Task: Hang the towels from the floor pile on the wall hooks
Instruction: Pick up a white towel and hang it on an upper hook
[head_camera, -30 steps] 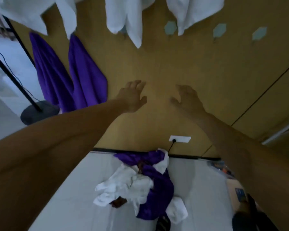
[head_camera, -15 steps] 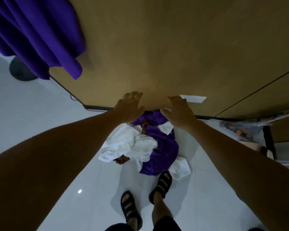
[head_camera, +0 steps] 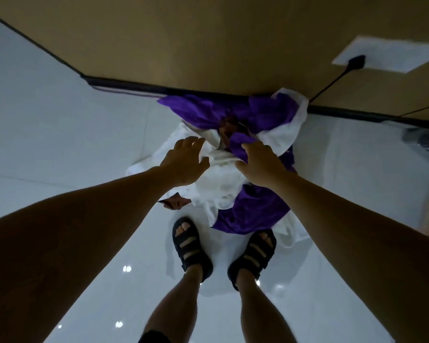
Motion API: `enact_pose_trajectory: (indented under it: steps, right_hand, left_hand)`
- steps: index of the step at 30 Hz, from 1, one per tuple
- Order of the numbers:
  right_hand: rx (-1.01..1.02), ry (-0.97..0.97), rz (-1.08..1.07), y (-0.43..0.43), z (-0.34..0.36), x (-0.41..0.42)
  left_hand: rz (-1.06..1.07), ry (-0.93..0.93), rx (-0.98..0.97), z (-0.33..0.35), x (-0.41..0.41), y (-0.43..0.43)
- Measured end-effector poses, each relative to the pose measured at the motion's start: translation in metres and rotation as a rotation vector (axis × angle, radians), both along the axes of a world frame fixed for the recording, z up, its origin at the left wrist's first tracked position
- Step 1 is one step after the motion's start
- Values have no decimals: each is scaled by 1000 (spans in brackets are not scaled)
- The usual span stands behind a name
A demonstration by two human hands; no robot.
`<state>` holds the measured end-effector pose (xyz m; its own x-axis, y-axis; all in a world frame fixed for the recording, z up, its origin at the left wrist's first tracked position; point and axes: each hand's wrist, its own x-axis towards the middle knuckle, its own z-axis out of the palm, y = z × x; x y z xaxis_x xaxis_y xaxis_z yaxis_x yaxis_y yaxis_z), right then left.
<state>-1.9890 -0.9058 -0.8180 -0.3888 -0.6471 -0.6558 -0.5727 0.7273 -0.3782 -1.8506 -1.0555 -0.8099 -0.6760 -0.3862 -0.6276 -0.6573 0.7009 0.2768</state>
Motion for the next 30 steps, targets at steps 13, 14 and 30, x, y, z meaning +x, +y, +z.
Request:
enact_pose_trajectory:
  steps: [13,14,30]
  right_hand:
    - [195,54,203,-8,-235,36]
    - [217,117,232,-6,-238,39]
    - [-90,-432,-452,8,-11,33]
  left_hand:
    - [60,-31,69,-198,25,5]
    - [70,-39,75,-200,28,7]
    - [115,-90,385,-20,13,34]
